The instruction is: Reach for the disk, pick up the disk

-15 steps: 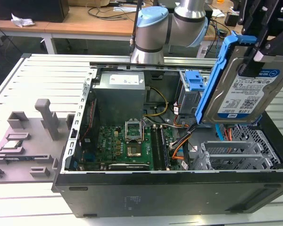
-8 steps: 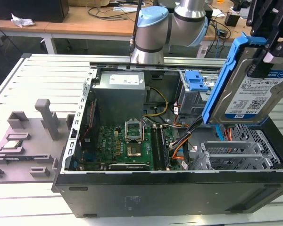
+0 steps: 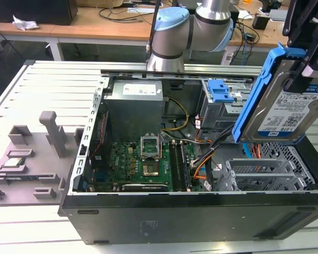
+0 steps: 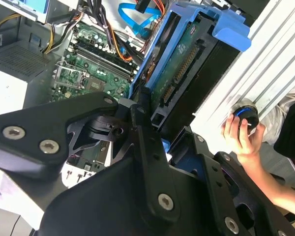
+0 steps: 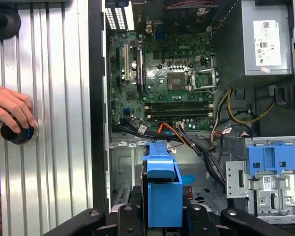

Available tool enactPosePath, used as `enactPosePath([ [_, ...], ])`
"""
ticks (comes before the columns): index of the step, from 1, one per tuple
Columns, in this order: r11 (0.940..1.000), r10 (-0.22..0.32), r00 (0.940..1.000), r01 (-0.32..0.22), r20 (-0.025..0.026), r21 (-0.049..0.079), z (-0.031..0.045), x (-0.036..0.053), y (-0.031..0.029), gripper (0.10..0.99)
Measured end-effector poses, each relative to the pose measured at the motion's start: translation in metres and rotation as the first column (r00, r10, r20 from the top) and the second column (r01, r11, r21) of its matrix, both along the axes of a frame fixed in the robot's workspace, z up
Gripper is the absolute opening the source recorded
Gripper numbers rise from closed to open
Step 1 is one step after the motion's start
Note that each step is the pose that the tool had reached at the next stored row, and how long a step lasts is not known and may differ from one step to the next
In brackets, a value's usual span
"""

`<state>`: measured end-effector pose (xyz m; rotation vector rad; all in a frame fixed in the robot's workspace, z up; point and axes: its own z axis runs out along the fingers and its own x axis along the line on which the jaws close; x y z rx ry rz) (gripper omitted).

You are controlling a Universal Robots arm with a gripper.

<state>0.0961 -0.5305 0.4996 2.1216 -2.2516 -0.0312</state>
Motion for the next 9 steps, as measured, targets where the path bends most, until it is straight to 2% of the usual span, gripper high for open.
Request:
enactPosePath([
  [4,1.0,0.0,1.0,0.0,-0.0008,0.0,-0.0054,0.0025,-0.0005,0.365],
  [9,1.0,0.0,1.0,0.0,-0.0009,-0.001,-0.0075,0.0025,-0.0038,0.365],
])
